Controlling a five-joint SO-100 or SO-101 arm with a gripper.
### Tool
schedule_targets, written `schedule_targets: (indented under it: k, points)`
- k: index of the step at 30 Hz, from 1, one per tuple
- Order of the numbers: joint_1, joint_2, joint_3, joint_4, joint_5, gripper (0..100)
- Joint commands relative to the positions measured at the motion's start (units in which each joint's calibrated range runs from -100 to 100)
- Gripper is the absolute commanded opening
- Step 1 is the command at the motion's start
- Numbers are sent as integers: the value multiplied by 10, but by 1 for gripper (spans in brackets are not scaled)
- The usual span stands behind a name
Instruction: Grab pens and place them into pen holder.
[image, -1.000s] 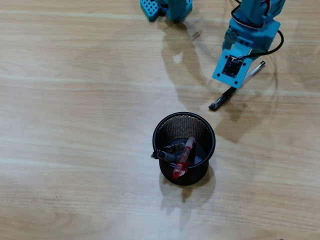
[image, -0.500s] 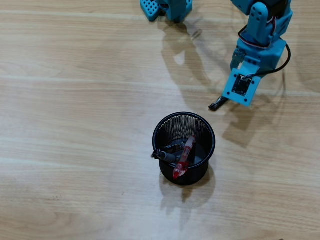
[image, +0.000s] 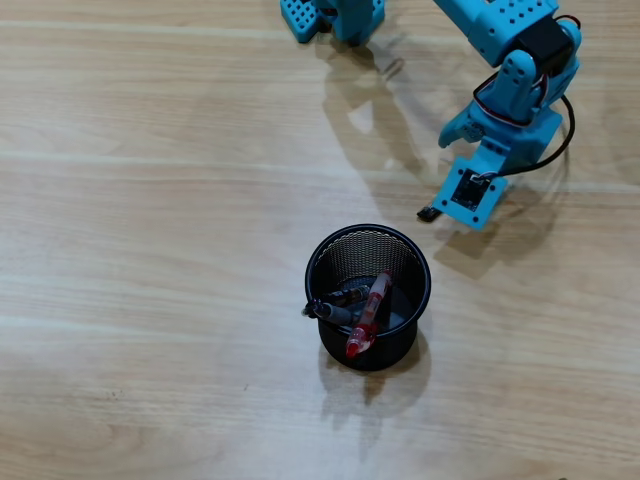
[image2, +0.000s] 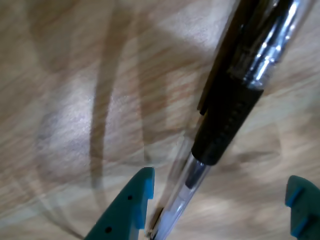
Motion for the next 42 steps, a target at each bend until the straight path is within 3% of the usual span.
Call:
schedule_targets:
  k: [1, 9, 17, 38, 42]
  points:
    - [0, 11, -22, -25, -4, 30]
    - [5, 38, -22, -40, -4, 28]
    - [6, 32, -23, -34, -4, 9]
    - [17, -12, -22, -27, 11, 2]
    - [45, -83, -28, 57, 36, 2]
